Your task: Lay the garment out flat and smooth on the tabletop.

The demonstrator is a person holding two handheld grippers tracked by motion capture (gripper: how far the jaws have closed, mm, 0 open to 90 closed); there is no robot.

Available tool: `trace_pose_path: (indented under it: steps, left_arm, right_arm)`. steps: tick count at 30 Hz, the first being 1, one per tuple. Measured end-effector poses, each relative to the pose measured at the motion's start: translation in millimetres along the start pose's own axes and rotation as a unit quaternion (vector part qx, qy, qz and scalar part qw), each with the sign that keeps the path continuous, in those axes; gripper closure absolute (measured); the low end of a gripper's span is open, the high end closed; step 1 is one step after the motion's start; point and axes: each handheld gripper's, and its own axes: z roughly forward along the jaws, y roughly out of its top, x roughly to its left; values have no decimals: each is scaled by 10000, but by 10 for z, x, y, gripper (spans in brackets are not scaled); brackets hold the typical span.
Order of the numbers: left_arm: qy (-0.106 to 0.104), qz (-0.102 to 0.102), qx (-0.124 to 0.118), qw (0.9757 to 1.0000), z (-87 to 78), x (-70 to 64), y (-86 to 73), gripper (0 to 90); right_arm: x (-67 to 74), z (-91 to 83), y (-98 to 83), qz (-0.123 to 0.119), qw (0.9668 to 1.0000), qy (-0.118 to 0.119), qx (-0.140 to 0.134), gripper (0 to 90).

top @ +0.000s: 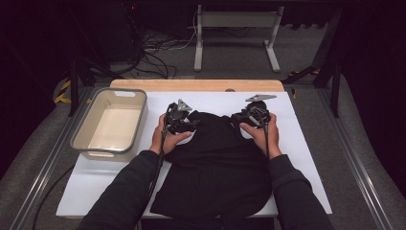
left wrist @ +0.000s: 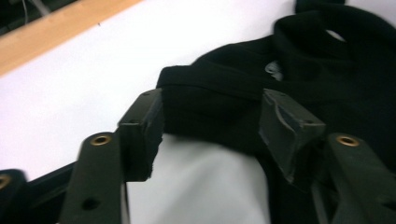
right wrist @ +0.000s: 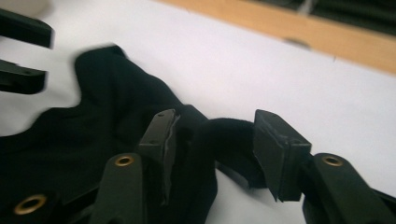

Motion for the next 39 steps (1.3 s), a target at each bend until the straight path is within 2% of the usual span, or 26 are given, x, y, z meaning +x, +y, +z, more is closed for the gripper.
trace_pose_path:
  steps: [1,3,5,6,8,9,10,11,12,14,15,17,20,23,25,30,33,34,35,37,39]
  left_arm:
    - [6,-33,94,10000,72,24,20,410]
    - [4,-75,215,9997,168,54,38,401]
    - [-23,-142,357,9993,254,92,46,408]
    - [-48,-169,384,9991,274,100,44,420]
    - [64,-179,540,9984,348,113,26,497]
    - [56,-165,595,9981,375,120,15,530]
    - [-74,-241,507,9984,380,148,4,547]
    - [-106,-279,496,9983,384,156,3,618]
    - [-117,-239,480,9985,387,167,7,655]
    - [-137,-139,524,9984,383,180,27,771]
    - [-130,-104,538,9984,373,189,43,827]
    - [-34,-5,490,9988,329,222,91,851]
    - [101,40,328,9994,208,309,223,851]
    - [215,56,130,9997,98,367,341,849]
    - [327,79,-22,9994,11,397,450,843]
    - [502,149,-214,9984,-121,396,644,822]
    - [663,123,-251,9974,-155,378,674,717]
    - [663,123,-251,9974,-155,378,674,697]
    - [626,80,-261,9977,-152,378,667,697]
    - [606,-10,-202,9980,-137,375,652,587]
    - [662,103,-186,9976,-133,339,630,570]
  right_arm:
    - [-3,67,-13,-24,9999,-84,95,492]
    - [-35,221,-70,81,9993,-207,307,480]
    - [-77,308,-125,224,9987,-250,385,524]
    - [-94,337,-143,224,9985,-279,421,555]
    - [-112,352,-150,160,9984,-255,479,701]
    - [-116,346,-144,117,9985,-201,487,761]
    - [-115,341,-139,72,9987,-180,481,781]
    - [-118,336,-129,-6,9987,-201,474,823]
    - [-120,327,-122,-45,9987,-220,456,855]
    - [-134,286,-100,-113,9989,-364,289,866]
    - [-149,241,-87,-111,9991,-403,95,891]
    - [-176,148,-53,-116,9985,-451,-277,892]
    - [-191,15,16,-231,9954,-570,-740,892]
    - [-173,-77,70,-350,9915,-678,-1049,892]
    - [-158,-121,93,-378,9893,-618,-1264,892]
    - [-101,-190,130,-464,9841,-784,-1522,888]
    - [-97,-204,131,-478,9844,-764,-1511,866]
    - [-97,-196,127,-510,9846,-807,-1468,828]
    - [-97,-196,127,-510,9846,-807,-1468,828]
    - [-101,-193,122,-470,9843,-877,-1455,769]
    - [-82,-195,121,-514,9842,-955,-1402,703]
